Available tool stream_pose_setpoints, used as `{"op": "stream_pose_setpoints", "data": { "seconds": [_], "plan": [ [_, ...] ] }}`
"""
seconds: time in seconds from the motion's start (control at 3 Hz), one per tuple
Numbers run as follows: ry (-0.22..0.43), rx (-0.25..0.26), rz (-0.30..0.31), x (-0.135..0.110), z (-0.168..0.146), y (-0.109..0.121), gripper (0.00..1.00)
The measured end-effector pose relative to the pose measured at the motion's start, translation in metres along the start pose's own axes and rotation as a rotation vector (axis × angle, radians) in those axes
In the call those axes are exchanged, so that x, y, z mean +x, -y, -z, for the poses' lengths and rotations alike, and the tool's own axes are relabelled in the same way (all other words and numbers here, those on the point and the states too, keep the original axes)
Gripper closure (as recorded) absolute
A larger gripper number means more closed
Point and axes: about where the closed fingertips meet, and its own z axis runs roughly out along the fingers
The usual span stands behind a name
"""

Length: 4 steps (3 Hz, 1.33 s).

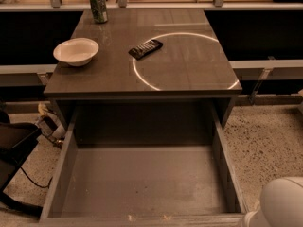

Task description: Close top drawer

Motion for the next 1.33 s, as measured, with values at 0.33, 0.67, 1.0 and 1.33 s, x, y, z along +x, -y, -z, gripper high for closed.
{"op": "stream_pose_setpoints", "data": {
  "seconds": [0.33,0.67,1.0,1.33],
  "plan": [
    [0.039,0.000,0.045,-0.020,-0.018,0.006,1.00],
    [0.056,0.005,0.108,-0.047,-0.035,0.018,1.00],
    [0.059,0.004,0.135,-0.065,-0.046,0.024,1.00],
    [0.052,0.011,0.156,-0.076,-0.051,0.036,1.00]
  ]
}}
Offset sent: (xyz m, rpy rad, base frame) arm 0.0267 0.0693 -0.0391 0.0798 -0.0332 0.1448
